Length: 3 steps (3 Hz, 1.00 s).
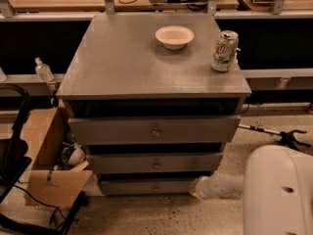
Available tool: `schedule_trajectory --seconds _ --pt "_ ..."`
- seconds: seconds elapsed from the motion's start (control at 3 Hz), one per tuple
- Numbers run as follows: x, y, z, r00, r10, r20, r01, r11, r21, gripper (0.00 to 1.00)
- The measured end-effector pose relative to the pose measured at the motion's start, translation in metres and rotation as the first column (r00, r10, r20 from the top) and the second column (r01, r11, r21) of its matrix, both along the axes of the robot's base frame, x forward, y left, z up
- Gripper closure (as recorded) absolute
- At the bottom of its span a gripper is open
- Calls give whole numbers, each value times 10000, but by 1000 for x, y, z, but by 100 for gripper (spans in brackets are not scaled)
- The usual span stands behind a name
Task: Open bottom drawer
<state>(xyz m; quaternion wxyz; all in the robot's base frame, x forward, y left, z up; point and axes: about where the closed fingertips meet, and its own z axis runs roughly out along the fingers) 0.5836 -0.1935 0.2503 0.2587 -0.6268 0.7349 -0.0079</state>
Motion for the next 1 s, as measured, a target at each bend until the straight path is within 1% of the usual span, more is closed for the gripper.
schedule_trajectory --seconds 0.33,0.67,1.0 --pt "-99 29 -7 9913 1173 -602 -1129 9910 719 100" --pt "-118 34 -10 9889 1235 -824 -1163 9894 869 100" --pt "-94 26 -10 9933 1099 -372 -1077 9925 571 100"
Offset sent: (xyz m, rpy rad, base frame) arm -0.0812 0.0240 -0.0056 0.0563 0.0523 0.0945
